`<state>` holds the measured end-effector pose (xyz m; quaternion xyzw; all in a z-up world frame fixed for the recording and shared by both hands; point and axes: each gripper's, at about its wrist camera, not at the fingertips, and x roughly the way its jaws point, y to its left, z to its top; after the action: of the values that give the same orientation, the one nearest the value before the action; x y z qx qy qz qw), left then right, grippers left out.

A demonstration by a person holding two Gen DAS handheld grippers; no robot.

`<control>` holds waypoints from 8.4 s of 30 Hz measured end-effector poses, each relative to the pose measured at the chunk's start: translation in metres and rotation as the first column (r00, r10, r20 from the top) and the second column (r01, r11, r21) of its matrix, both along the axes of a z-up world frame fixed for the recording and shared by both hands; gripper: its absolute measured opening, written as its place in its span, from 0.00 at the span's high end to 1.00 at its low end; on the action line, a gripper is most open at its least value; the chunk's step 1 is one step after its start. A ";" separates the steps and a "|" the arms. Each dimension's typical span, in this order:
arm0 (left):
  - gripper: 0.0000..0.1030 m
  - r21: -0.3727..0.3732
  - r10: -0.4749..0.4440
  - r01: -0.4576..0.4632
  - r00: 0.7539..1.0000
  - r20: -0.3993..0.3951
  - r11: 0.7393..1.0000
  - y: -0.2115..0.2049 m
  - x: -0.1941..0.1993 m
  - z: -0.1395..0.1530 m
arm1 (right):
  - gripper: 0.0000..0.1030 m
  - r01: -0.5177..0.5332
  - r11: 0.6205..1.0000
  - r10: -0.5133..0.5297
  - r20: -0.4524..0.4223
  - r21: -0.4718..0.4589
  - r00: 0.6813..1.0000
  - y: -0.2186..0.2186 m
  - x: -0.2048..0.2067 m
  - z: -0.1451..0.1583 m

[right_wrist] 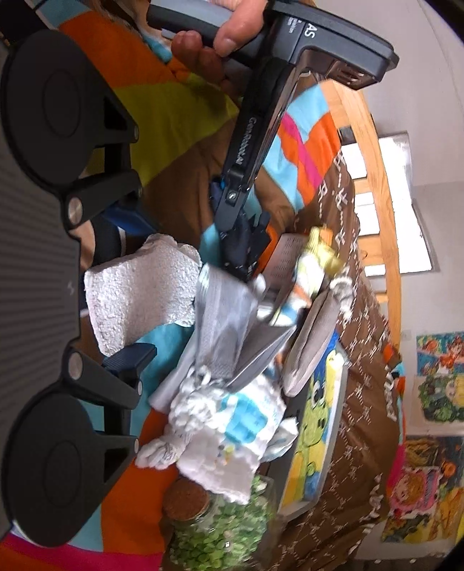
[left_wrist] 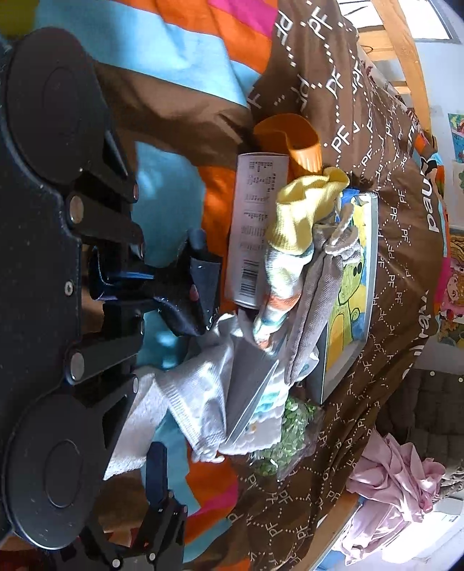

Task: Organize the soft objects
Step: 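Grasp the white terry towel with the right gripper while the left holds the navy cloth, then carry the navy cloth and white towel with both grippers into the grey tray, then open both grippers to release the items in the tray and lift away, then move both grippers back over the pile toward the grey face mask, then grasp the grey face mask with the left gripper while the right grasps the white muslin cloth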

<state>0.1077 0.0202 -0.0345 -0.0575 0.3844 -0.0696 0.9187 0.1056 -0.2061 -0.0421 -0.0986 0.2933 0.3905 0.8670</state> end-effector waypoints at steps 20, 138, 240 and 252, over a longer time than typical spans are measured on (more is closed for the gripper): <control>0.92 -0.114 0.078 -0.062 0.986 0.144 0.992 0.007 -0.058 0.042 | 0.32 0.036 0.999 -0.028 0.279 -0.025 0.960 0.005 -0.047 0.031; 0.01 -0.057 0.144 -0.133 0.928 0.343 0.990 0.063 0.195 0.107 | 0.00 0.388 0.919 -0.391 0.314 0.074 0.865 0.045 0.205 0.130; 0.01 -0.076 0.126 -0.127 0.992 -0.025 0.989 -0.059 0.026 0.000 | 0.17 0.284 0.958 -0.279 0.129 -0.023 0.952 -0.048 0.071 -0.008; 0.40 -0.120 0.048 -0.057 0.996 -0.070 0.991 -0.068 0.033 -0.005 | 0.49 0.223 0.975 -0.221 0.057 -0.023 0.974 -0.038 0.082 -0.022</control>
<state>0.1405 -0.0476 -0.0396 -0.1258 0.4083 -0.0667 0.9017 0.1874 -0.2441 -0.0640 -0.0883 0.2847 0.2841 0.9113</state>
